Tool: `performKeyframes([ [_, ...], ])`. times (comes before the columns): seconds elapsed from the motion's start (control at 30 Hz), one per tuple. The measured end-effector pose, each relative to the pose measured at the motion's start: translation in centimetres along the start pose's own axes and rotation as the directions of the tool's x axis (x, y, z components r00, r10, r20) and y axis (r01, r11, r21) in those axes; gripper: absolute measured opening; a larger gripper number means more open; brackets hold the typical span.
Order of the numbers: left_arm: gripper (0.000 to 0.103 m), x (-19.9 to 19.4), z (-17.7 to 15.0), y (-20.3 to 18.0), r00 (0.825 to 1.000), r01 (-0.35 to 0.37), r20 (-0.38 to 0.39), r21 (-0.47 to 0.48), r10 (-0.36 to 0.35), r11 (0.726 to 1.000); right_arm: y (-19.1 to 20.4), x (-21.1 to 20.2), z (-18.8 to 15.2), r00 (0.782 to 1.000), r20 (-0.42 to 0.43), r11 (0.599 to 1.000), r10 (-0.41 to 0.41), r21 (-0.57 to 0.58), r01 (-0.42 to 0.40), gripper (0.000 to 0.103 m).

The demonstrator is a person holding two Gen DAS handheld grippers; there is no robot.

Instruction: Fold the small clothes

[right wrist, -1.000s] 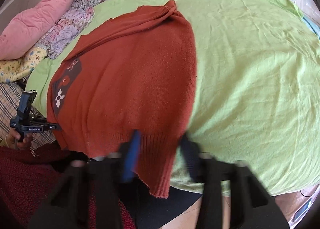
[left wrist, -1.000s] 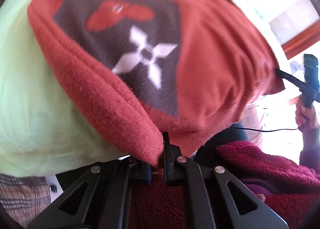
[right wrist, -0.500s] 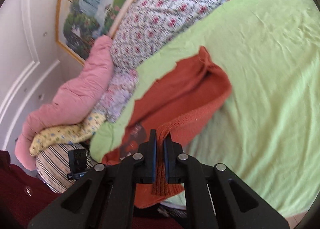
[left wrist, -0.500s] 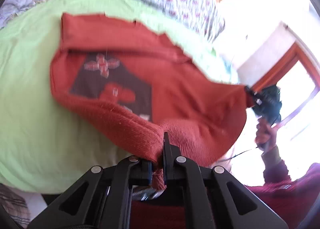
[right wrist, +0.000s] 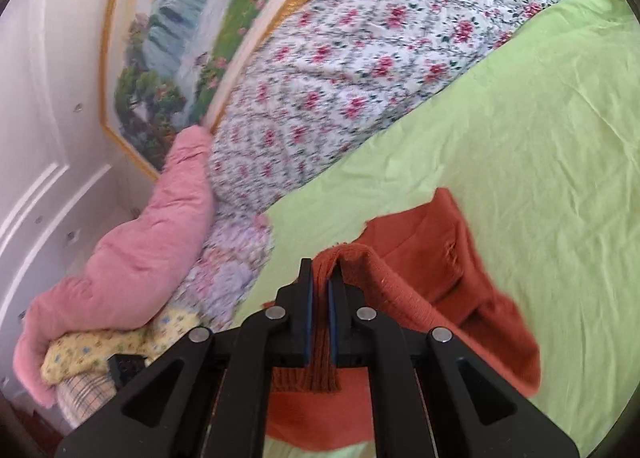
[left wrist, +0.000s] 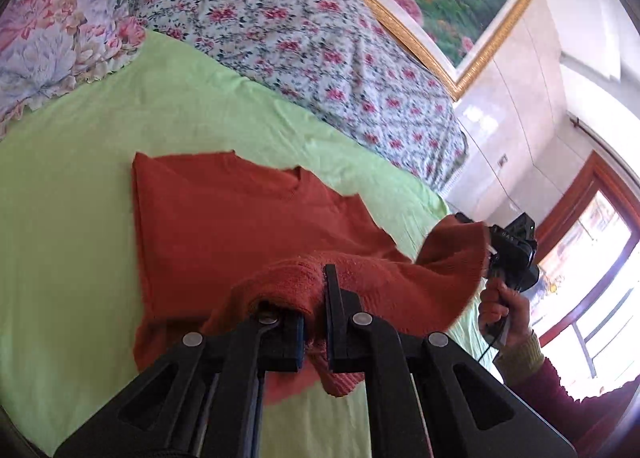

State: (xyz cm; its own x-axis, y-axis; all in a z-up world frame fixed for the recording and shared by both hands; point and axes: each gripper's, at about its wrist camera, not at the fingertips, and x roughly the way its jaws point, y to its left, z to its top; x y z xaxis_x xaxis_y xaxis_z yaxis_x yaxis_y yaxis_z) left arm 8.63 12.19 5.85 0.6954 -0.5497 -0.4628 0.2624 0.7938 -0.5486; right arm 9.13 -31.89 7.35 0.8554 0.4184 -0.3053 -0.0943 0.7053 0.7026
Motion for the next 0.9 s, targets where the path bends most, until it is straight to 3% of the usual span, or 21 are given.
performKeyframes([
  [0.17, 0.005, 5.2, 4.4, 4.5, 0.998, -0.062, -0.013, -0.058, 0.061, 0.996, -2.0, 6.0, 2.7, 0.992, -0.011, 0.992, -0.127, 0.018, 0.127, 0.007],
  [0.4, 0.005, 8.6, 7.7, 10.2, 0.996, -0.088, -0.009, -0.153, 0.088, 0.984, -5.2, 12.3, 5.6, 0.981, -0.026, 0.979, -0.195, 0.051, 0.196, 0.007],
  [0.67, 0.005, 13.1, 7.6, 14.8, 0.986, -0.155, -0.091, -0.211, 0.139, 0.965, -8.5, 16.8, 4.9, 0.938, -0.103, 0.942, -0.331, 0.018, 0.335, 0.007],
  [0.9, 0.007, 13.6, 7.1, 15.1, 0.98, -0.169, -0.14, -0.185, 0.145, 0.968, -10.1, 17.1, 4.2, 0.924, -0.139, 0.93, -0.355, 0.046, 0.364, 0.009],
])
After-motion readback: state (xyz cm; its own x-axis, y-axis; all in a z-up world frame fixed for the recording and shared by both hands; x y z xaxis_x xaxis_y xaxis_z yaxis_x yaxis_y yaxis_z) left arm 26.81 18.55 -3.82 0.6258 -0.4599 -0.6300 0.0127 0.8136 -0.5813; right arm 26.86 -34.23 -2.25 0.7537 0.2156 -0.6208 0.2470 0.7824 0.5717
